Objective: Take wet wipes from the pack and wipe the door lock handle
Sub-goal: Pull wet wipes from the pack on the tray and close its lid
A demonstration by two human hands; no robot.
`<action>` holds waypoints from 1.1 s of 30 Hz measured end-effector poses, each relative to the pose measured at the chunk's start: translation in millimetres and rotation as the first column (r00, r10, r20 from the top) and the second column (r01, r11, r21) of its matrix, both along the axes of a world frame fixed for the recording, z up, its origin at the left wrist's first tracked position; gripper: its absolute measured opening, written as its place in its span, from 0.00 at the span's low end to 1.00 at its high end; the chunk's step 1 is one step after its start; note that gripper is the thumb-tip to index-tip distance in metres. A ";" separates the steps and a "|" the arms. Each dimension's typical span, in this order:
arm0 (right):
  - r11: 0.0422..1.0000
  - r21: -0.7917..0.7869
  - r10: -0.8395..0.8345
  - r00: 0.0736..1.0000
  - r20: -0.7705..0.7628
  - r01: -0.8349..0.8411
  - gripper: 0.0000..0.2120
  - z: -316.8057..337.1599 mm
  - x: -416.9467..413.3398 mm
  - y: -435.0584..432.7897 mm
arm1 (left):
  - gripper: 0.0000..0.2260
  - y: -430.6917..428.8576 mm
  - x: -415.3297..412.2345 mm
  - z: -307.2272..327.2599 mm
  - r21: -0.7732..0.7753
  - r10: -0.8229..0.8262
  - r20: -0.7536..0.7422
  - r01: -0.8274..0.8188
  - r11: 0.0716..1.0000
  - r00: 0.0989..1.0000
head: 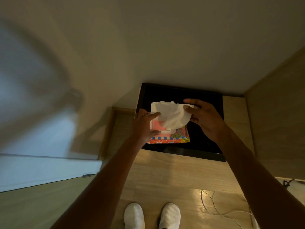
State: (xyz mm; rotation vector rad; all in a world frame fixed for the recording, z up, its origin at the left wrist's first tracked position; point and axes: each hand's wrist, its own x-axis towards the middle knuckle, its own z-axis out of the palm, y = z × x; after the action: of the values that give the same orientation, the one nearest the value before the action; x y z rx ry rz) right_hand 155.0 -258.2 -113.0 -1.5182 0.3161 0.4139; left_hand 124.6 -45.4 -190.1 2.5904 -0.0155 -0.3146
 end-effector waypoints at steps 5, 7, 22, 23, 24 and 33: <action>0.993 -0.107 0.053 0.997 0.052 -0.047 0.12 7.9 3.9 -3.6 | 0.34 -0.3 -0.9 2.8 -0.012 0.001 -0.008 -0.001 1.000 1.000; 0.976 -0.213 0.067 0.996 0.062 -0.052 0.10 8.1 4.0 -4.9 | 0.34 0.1 -1.8 3.1 -0.017 0.005 -0.010 -0.005 1.000 1.000; 0.880 -0.458 0.137 0.990 -0.015 -0.129 0.14 14.9 0.9 -5.6 | 0.34 -1.8 -3.4 3.7 0.001 -0.013 -0.002 0.013 1.000 1.000; 0.895 -0.434 0.128 0.992 0.018 -0.108 0.12 18.7 1.1 -6.3 | 0.34 -1.6 -3.1 3.9 0.005 -0.020 0.007 0.020 1.000 1.000; 0.912 -0.402 0.112 0.993 0.043 -0.085 0.11 22.8 1.7 -7.2 | 0.34 -1.4 -3.0 4.3 0.010 -0.025 0.007 0.025 1.000 1.000; 0.943 -0.322 0.150 0.968 0.200 -0.080 0.07 42.4 3.1 -12.0 | 0.30 -4.2 -2.9 3.0 -0.087 0.022 -0.006 -0.023 0.996 1.000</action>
State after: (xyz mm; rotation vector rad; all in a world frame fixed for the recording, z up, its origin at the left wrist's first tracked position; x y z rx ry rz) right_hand 158.1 -270.2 -70.7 -1.8822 0.1180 0.2907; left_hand 121.7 -49.7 -187.1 2.5010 0.0016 -0.3060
